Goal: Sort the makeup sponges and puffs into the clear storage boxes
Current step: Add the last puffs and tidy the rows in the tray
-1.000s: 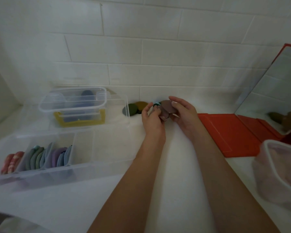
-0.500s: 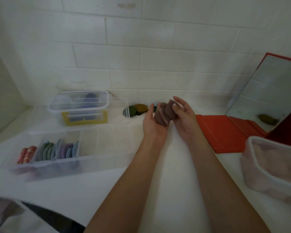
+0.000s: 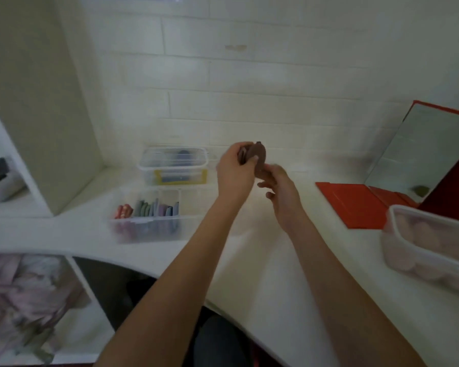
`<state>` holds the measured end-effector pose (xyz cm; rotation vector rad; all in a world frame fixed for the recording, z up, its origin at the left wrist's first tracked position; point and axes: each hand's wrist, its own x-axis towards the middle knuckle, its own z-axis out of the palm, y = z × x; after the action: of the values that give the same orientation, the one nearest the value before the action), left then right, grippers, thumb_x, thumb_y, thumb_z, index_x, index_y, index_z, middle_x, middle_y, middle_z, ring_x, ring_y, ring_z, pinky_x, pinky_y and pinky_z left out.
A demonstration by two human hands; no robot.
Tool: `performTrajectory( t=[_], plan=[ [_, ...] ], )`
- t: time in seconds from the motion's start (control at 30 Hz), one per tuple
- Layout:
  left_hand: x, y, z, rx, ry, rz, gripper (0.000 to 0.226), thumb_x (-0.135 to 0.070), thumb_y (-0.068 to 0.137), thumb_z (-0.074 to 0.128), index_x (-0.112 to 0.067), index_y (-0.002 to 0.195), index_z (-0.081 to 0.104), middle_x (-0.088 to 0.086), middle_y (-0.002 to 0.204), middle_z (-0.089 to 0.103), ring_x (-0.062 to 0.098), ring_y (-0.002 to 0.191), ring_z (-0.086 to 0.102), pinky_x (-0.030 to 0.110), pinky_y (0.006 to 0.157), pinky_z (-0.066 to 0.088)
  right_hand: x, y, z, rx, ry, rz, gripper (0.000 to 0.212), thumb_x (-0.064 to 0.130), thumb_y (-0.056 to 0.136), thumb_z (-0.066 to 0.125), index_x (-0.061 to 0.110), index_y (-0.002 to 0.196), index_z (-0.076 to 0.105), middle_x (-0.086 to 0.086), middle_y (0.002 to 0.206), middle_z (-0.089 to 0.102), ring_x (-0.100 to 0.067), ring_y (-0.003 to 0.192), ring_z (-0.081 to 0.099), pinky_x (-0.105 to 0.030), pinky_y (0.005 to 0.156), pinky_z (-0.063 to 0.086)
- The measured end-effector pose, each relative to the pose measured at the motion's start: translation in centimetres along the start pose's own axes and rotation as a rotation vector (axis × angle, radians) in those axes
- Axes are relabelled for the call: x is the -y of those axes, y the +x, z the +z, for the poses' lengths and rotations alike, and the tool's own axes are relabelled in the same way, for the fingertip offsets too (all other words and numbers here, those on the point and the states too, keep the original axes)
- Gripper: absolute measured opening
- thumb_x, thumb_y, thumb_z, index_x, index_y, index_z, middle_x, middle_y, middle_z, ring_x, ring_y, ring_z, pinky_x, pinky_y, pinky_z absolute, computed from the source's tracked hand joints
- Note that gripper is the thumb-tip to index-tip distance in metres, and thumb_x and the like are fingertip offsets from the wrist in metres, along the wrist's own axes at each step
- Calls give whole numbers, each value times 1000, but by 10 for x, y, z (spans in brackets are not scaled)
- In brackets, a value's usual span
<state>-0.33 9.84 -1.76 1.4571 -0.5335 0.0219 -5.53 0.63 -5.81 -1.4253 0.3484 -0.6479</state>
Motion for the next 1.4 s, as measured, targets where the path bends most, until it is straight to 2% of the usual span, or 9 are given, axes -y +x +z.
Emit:
performTrajectory(
  t=[0.13,0.23,0.33,0.5,0.63,0.73,1.0,1.13,1.4],
  plan=[
    [-8,11,-65,11,59,-3,22,-1,80,67,-14,98,63,2,91,62,24,87,62,40,73,59,14,-15,33,121,-233,-164,37,22,101,37,20,88,71,8,91,70,8,76,57,-4,68,38],
    [-13,9,-101,65,86,-60,23,-2,80,71,-10,100,61,7,98,59,24,84,63,31,55,59,13,-14,48,325,-558,-171,46,37,98,42,23,68,74,1,87,74,-9,87,63,-22,82,45],
    [-19,3,-121,210,89,-115,21,-7,84,68,-11,104,62,4,98,60,19,77,66,26,53,58,8,-14,54,335,-957,-277,57,55,93,43,22,55,70,-8,75,72,-21,72,66,-37,77,52],
    [-8,-3,-129,353,58,-177,21,-10,92,58,-13,113,63,-1,97,60,10,77,65,35,68,60,13,-12,38,206,-895,-313,62,46,96,44,15,46,61,6,37,48,-11,42,47,-27,54,36],
    [3,-4,-125,355,33,-175,21,-14,96,52,-14,114,64,2,92,61,5,70,64,35,70,60,13,-7,42,153,-726,-338,35,42,93,52,14,73,61,1,68,64,-5,57,51,-28,61,40],
    [6,-5,-124,350,23,-149,22,-16,98,49,-14,115,63,5,97,63,9,75,67,31,68,59,20,-5,57,311,-670,-306,12,31,86,68,24,86,58,0,77,63,-8,62,53,-24,63,44],
    [12,-1,-124,202,-120,-196,26,-10,100,43,-16,122,56,11,123,49,19,99,61,31,75,59,30,15,52,330,-384,-259,26,0,80,70,25,80,62,3,69,64,-7,51,55,-21,51,44],
    [17,3,-124,59,-203,-268,32,-4,97,46,-20,124,50,13,132,38,34,112,53,29,69,59,40,23,40,547,-578,-251,25,-3,78,70,22,76,68,13,71,67,-11,68,62,-24,65,52],
    [19,4,-122,79,-93,-274,22,-2,94,52,-9,115,51,17,126,50,31,104,61,33,73,60,49,11,62,765,-1189,-329,14,14,76,76,26,83,73,8,89,59,-10,83,53,-22,72,43]
  ],
)
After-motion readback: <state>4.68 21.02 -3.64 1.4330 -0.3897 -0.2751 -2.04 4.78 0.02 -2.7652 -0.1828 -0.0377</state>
